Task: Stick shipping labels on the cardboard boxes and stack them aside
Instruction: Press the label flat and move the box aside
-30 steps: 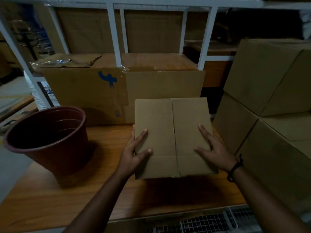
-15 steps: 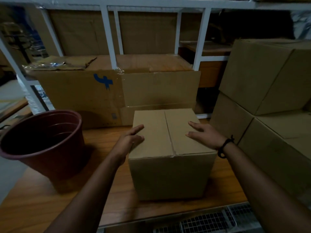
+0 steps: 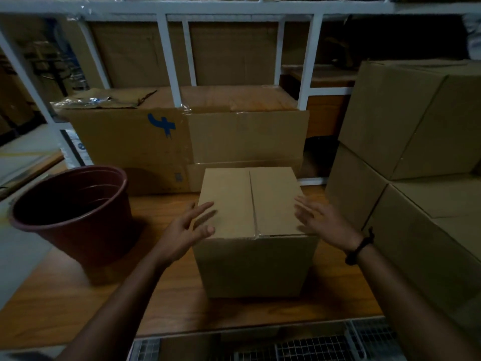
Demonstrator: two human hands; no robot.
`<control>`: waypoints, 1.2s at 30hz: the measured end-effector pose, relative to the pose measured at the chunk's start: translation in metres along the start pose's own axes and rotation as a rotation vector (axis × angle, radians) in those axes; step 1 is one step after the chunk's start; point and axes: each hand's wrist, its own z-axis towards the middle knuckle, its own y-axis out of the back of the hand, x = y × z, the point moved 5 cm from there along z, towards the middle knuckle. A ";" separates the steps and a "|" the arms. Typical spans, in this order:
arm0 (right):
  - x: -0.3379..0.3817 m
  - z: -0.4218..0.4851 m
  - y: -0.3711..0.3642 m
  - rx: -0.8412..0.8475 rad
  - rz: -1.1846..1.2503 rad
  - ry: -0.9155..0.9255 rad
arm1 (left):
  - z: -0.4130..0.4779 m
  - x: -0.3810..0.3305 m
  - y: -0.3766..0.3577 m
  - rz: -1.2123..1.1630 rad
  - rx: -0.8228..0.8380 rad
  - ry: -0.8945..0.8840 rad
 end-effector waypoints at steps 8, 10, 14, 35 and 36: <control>-0.009 -0.022 -0.023 -0.115 -0.220 0.038 | -0.029 -0.012 -0.031 0.206 -0.217 -0.040; -0.007 -0.028 -0.017 -0.111 -0.219 0.066 | -0.040 -0.018 -0.035 0.249 -0.276 -0.055; 0.008 -0.048 0.003 -0.148 -0.169 0.151 | -0.063 -0.035 -0.041 0.236 -0.325 -0.102; 0.129 -0.279 0.226 -0.649 0.001 0.287 | -0.181 -0.285 -0.116 0.096 -0.529 -0.572; 0.123 -0.286 0.238 -0.672 0.010 0.280 | -0.178 -0.294 -0.130 0.104 -0.507 -0.583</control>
